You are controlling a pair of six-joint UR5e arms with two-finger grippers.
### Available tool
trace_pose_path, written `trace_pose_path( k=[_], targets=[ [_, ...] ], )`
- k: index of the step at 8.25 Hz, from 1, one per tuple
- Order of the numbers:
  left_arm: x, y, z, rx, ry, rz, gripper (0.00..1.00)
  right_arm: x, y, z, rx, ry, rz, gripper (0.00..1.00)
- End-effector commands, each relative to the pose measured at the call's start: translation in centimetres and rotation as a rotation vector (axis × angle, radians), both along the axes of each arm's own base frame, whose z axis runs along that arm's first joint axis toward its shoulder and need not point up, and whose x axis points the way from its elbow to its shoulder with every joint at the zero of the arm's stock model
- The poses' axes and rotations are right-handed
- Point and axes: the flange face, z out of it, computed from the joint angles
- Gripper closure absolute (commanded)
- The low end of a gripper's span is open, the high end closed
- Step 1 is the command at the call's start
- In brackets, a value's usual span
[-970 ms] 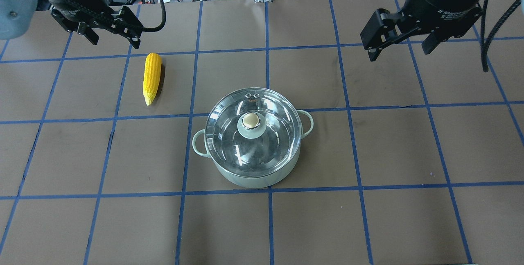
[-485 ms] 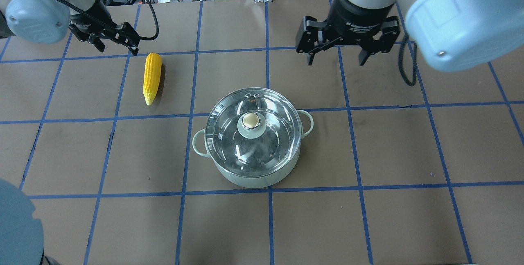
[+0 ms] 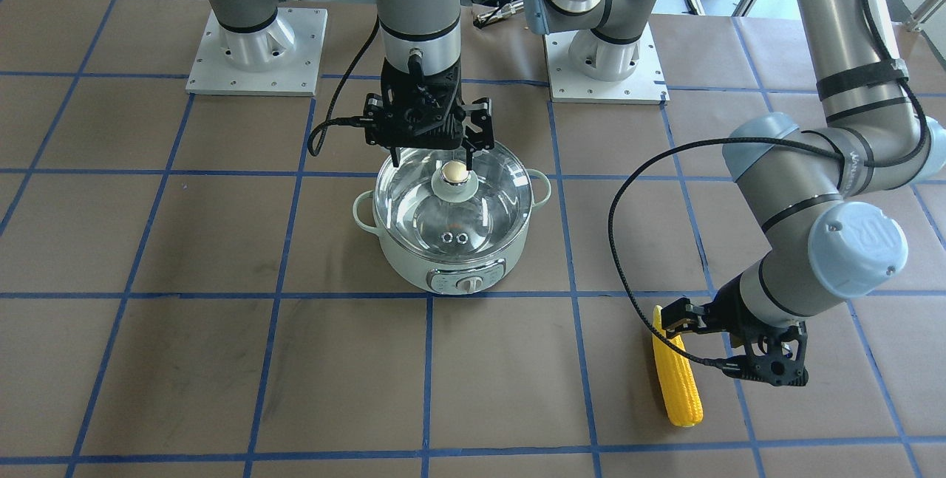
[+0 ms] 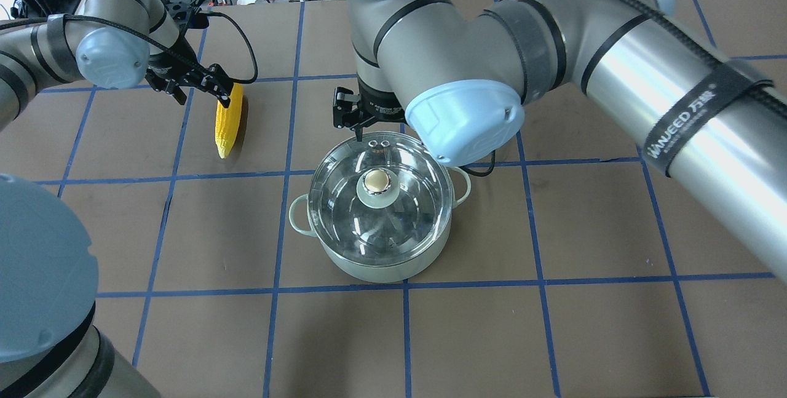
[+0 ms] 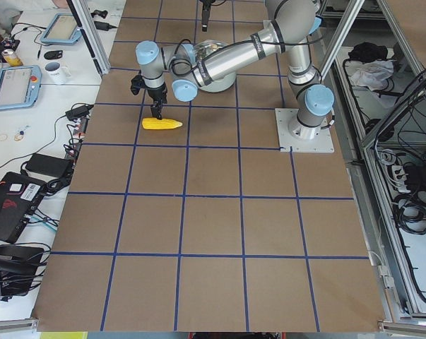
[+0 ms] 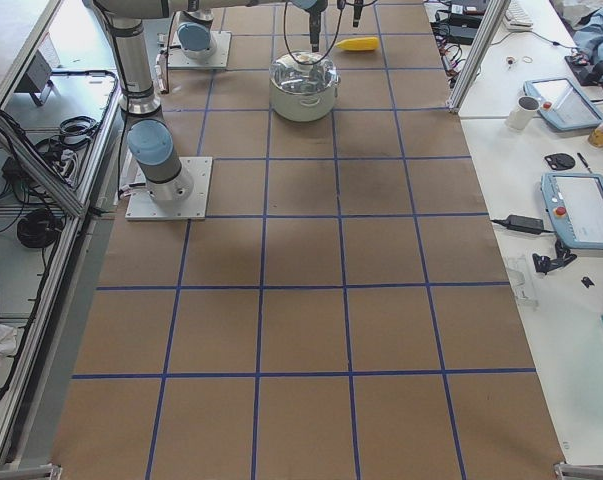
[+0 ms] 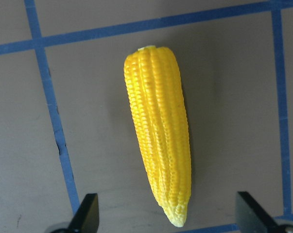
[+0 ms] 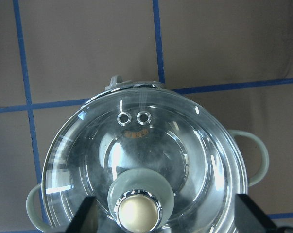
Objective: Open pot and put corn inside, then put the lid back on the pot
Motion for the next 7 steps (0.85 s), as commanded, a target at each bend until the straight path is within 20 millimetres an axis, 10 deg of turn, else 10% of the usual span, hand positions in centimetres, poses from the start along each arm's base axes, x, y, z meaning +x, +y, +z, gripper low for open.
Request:
trace_pose_path(
  k=[1,7],
  targets=[
    [0.1,-0.6,-4.1,0.046,0.012,0.003,0.0,1.9,1.7,-4.4,0.068,0.019,-0.02,0.0],
    [0.4,-1.6,-9.6,0.082,0.012,0.144,0.0,2.6,1.7,-7.3,0.114,0.032,-0.014,0.0]
  ],
)
